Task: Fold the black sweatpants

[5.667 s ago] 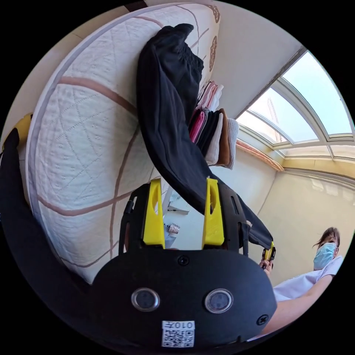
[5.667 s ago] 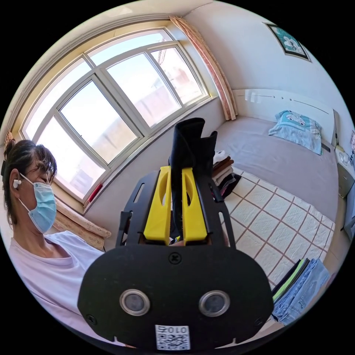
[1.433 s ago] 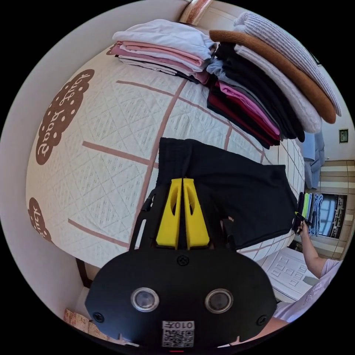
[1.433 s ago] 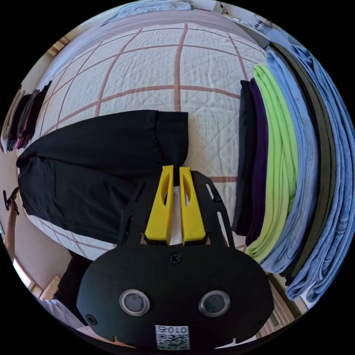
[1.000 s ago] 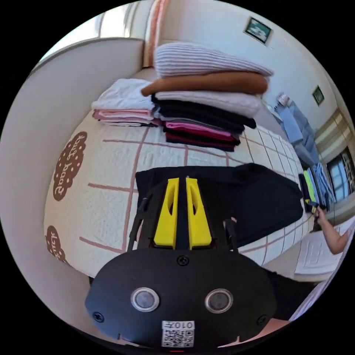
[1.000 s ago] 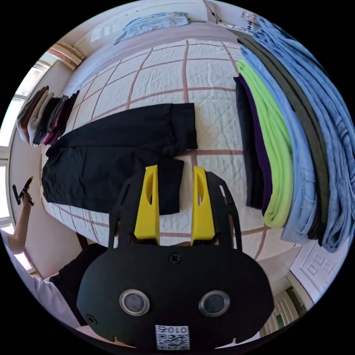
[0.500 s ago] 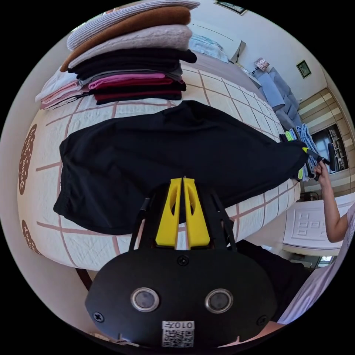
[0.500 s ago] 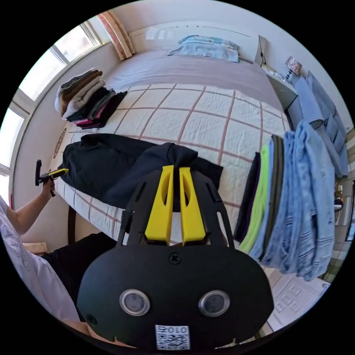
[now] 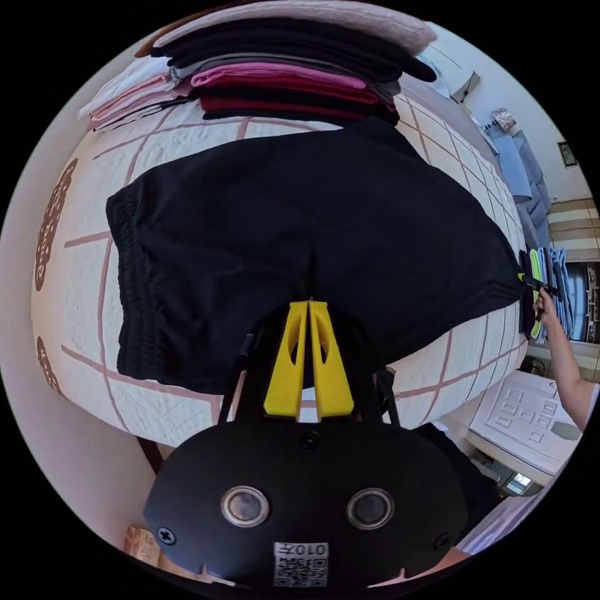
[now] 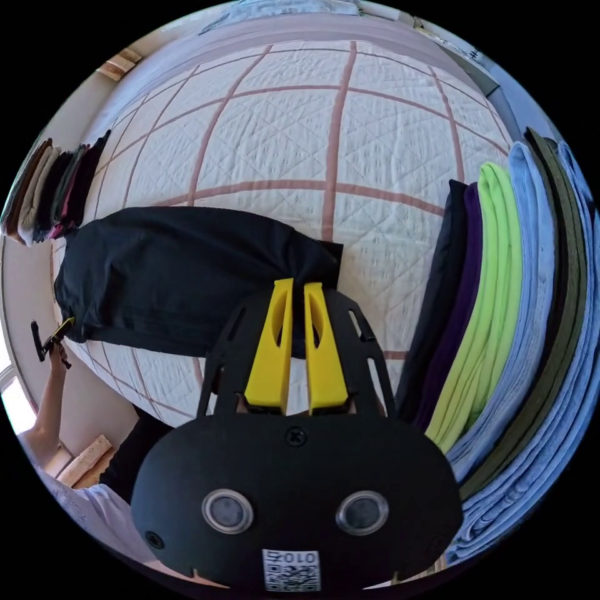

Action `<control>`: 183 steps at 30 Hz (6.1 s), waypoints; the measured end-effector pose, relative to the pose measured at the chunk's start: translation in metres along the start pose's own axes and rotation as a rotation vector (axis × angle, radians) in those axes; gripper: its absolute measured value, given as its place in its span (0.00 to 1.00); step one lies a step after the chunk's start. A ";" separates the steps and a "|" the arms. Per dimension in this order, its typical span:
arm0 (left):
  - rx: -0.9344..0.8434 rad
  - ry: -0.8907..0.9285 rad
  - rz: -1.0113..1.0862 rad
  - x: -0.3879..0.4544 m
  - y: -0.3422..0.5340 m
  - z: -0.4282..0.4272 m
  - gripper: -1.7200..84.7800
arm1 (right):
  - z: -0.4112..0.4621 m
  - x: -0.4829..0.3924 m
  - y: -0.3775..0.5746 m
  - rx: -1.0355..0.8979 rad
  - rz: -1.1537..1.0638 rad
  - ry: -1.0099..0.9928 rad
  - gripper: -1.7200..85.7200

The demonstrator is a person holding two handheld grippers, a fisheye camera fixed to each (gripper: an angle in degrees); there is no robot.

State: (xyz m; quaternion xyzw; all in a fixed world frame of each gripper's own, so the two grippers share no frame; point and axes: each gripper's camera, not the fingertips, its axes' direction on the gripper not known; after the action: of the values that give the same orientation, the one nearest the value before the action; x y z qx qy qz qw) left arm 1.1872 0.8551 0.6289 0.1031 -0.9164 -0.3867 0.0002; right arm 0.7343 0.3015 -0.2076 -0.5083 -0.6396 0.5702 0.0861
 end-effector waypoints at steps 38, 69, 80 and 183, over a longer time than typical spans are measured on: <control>0.029 -0.101 -0.062 -0.152 0.028 -0.036 0.11 | -0.021 -0.150 0.086 0.217 0.062 0.092 0.06; -0.011 0.088 -0.275 -0.191 0.055 0.003 0.13 | 0.038 -0.096 0.183 0.218 0.087 -0.092 0.06; 0.371 0.046 -0.299 -0.049 0.152 -0.033 0.10 | 0.062 0.047 0.324 0.560 0.615 -0.352 0.17; 0.338 0.194 -0.146 0.172 0.174 0.066 0.17 | -0.034 -0.014 0.264 0.007 0.297 -0.173 0.10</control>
State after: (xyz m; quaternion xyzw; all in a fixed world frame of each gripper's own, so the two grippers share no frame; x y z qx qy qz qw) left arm 0.9810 0.9875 0.6923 0.2047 -0.9540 -0.2146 0.0433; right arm 0.9101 0.2687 -0.4050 -0.5458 -0.5606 0.6205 -0.0530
